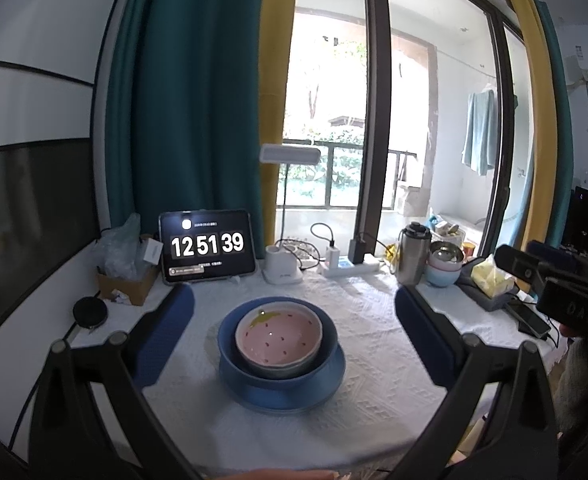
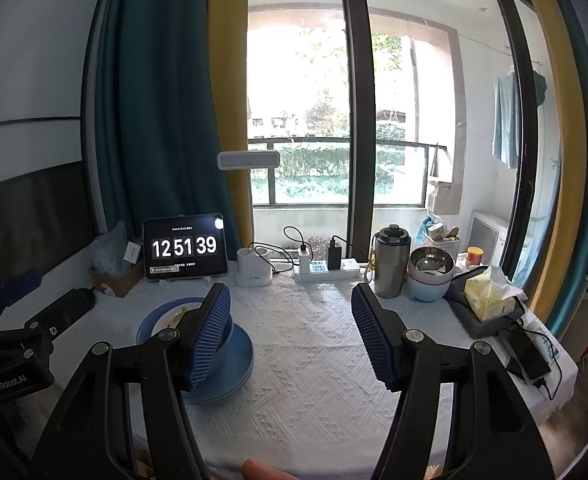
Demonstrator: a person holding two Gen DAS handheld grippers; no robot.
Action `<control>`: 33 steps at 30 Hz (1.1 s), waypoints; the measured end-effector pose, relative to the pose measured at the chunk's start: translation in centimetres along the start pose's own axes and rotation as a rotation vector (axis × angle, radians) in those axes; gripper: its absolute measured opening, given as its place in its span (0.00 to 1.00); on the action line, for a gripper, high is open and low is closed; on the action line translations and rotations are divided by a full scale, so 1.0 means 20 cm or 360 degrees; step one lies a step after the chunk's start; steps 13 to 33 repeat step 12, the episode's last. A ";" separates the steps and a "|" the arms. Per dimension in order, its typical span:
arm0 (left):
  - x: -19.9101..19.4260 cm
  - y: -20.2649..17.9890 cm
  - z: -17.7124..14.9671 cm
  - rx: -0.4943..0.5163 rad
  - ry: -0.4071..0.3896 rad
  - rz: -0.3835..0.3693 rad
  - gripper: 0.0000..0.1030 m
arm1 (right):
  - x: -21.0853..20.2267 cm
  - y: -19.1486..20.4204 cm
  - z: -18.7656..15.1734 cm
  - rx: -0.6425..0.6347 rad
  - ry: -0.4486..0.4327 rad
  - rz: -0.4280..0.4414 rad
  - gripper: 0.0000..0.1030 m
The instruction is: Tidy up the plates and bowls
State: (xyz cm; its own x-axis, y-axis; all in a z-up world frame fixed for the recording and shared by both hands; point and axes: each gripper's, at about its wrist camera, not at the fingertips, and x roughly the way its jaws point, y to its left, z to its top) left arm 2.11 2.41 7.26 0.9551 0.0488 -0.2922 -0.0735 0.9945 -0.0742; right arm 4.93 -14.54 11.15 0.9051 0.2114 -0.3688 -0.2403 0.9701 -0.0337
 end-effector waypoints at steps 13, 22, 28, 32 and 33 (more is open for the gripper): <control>0.01 0.00 -0.01 0.0009 0.0005 -0.0003 0.98 | 0.01 0.00 -0.02 -0.0005 0.0006 0.0000 0.65; 0.01 0.00 -0.01 0.0009 0.0005 -0.0003 0.98 | 0.01 0.00 -0.02 -0.0005 0.0006 0.0000 0.65; 0.01 0.00 -0.01 0.0009 0.0005 -0.0003 0.98 | 0.01 0.00 -0.02 -0.0005 0.0006 0.0000 0.65; 0.01 0.00 -0.01 0.0009 0.0005 -0.0003 0.98 | 0.01 0.00 -0.02 -0.0005 0.0006 0.0000 0.65; 0.01 0.00 -0.01 0.0009 0.0005 -0.0003 0.98 | 0.01 0.00 -0.02 -0.0005 0.0006 0.0000 0.65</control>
